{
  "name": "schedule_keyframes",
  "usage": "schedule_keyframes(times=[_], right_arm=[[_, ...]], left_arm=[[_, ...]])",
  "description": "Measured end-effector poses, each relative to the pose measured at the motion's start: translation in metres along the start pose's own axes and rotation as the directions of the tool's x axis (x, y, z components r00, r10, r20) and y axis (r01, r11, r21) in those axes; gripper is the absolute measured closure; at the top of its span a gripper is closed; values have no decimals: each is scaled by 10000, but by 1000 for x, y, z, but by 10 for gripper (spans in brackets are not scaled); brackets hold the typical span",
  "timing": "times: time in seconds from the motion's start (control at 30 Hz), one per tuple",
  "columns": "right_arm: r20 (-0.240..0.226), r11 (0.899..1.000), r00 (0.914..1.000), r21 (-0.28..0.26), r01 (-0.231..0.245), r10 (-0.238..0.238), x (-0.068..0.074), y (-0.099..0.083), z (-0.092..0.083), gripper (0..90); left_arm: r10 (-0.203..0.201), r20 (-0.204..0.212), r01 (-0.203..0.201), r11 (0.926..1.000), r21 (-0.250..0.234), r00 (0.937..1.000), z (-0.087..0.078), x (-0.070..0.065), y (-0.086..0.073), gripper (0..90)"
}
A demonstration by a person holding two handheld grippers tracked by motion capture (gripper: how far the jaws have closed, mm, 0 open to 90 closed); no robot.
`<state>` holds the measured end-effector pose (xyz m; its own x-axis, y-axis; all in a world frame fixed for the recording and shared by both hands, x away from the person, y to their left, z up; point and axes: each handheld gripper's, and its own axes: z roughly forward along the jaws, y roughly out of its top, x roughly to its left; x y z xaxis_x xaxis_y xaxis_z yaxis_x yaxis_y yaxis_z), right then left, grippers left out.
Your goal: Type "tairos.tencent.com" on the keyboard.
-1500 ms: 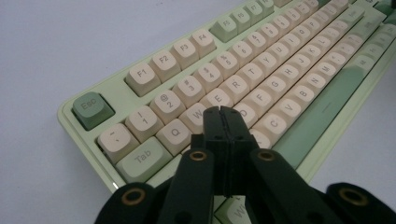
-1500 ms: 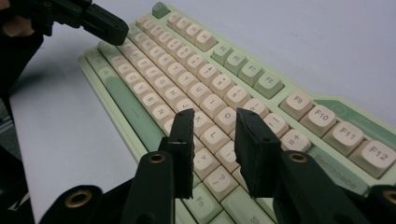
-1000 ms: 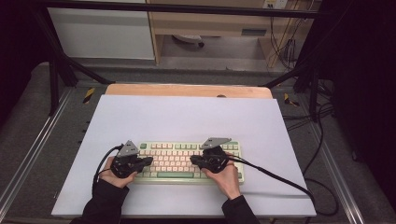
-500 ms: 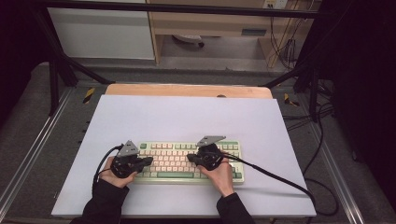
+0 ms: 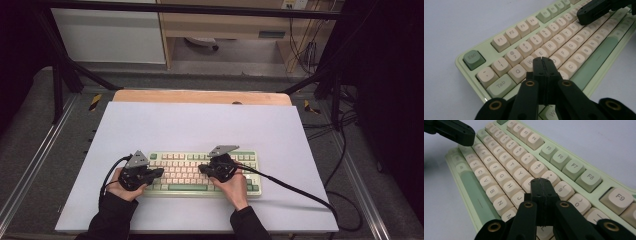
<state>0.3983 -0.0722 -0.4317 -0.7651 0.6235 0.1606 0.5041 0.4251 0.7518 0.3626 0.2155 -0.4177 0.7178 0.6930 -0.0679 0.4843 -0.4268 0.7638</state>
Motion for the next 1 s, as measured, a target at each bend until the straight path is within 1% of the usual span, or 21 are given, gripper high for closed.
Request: schedule_keyframes(times=[0.03, 0.2, 0.47, 0.53, 0.73, 0.87, 0.97, 1.0], right_arm=[[60, 9999, 9999, 51, 109, -109, 0, -1, 1, 900], [54, 9999, 9999, 22, 135, -135, 0, 0, 0, 900], [-107, 9997, 9998, -180, 141, -143, 2, 3, -11, 900], [-137, 9998, 9999, -160, 80, -82, 3, 4, -14, 900], [-72, 9996, 9996, 83, 259, -258, 5, 4, -22, 900], [-88, 9992, 9992, 99, 387, -386, 6, 4, -26, 900], [-124, 9990, 9990, 105, 429, -428, 6, 3, -30, 900], [-107, 9992, 9992, 132, 377, -375, 6, 3, -31, 900]], left_arm=[[1, -4, -1, 10000, -1, 10000, 0, 0, 0, 896], [8, 1, -8, 10000, -14, 10000, 0, 0, 0, 896], [1, -4, -1, 10000, -31, 10000, -1, 0, 0, 896], [-1, -5, 1, 10000, -28, 10000, -1, 0, 0, 896], [7, -1, -7, 10000, -59, 10000, -1, 0, 1, 896], [21, 3, -21, 10000, -68, 10000, -2, -1, 1, 896], [18, -4, -18, 10000, -89, 10000, -2, -1, 1, 896], [21, -9, -22, 10000, -91, 10000, -2, -1, 1, 896]])
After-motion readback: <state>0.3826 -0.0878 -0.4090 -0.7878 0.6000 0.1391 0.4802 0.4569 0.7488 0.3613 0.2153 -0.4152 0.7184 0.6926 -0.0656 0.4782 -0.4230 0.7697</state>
